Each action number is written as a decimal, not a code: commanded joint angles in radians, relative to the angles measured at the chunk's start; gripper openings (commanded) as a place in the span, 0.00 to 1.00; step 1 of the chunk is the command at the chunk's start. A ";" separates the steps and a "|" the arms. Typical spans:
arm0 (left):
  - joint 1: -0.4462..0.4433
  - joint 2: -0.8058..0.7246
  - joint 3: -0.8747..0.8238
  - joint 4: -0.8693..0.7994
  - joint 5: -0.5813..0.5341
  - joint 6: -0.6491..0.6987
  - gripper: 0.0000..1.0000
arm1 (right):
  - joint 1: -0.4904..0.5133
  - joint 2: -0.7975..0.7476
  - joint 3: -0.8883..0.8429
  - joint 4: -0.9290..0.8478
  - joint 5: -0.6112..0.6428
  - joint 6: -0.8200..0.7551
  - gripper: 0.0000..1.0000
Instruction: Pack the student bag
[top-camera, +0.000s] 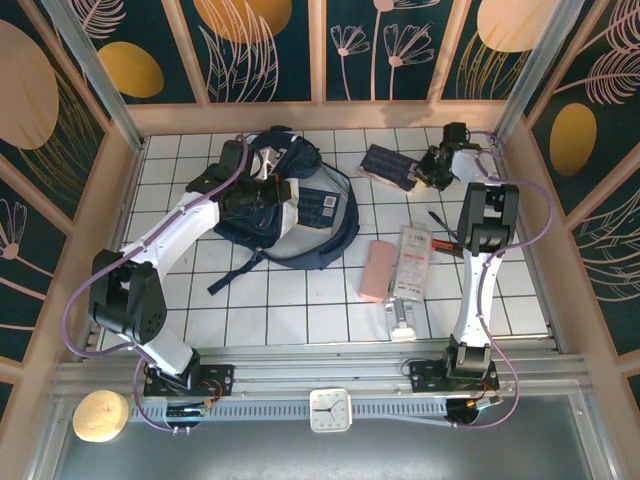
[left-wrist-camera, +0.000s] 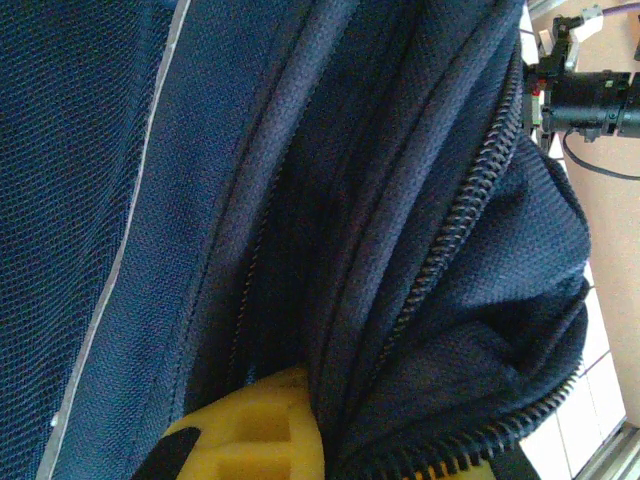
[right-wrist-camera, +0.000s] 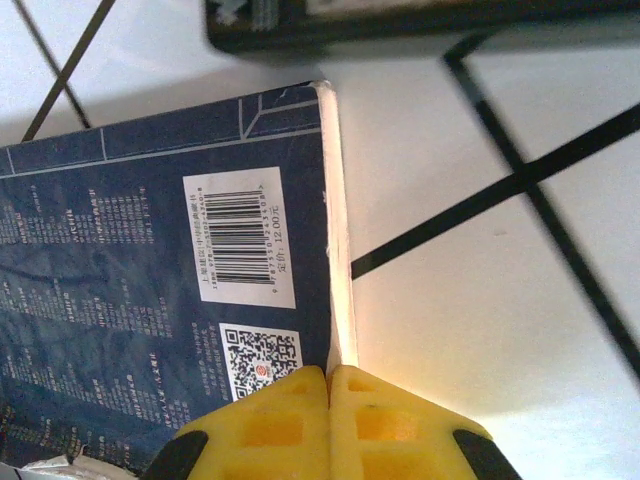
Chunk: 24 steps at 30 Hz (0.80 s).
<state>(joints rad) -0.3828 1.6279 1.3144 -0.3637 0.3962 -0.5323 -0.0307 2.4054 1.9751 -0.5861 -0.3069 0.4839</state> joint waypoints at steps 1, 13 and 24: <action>-0.001 -0.020 -0.009 -0.001 0.005 0.011 0.00 | 0.028 -0.026 -0.077 0.000 0.009 -0.016 0.00; -0.001 -0.005 0.029 0.014 -0.037 0.003 0.00 | -0.044 -0.549 -0.544 0.220 -0.181 0.081 0.00; -0.001 0.036 0.037 0.038 -0.056 -0.004 0.00 | -0.065 -0.865 -0.633 0.131 -0.311 0.111 0.00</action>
<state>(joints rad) -0.3859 1.6398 1.3228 -0.3618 0.3649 -0.5320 -0.1028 1.6176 1.3552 -0.4328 -0.5358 0.5671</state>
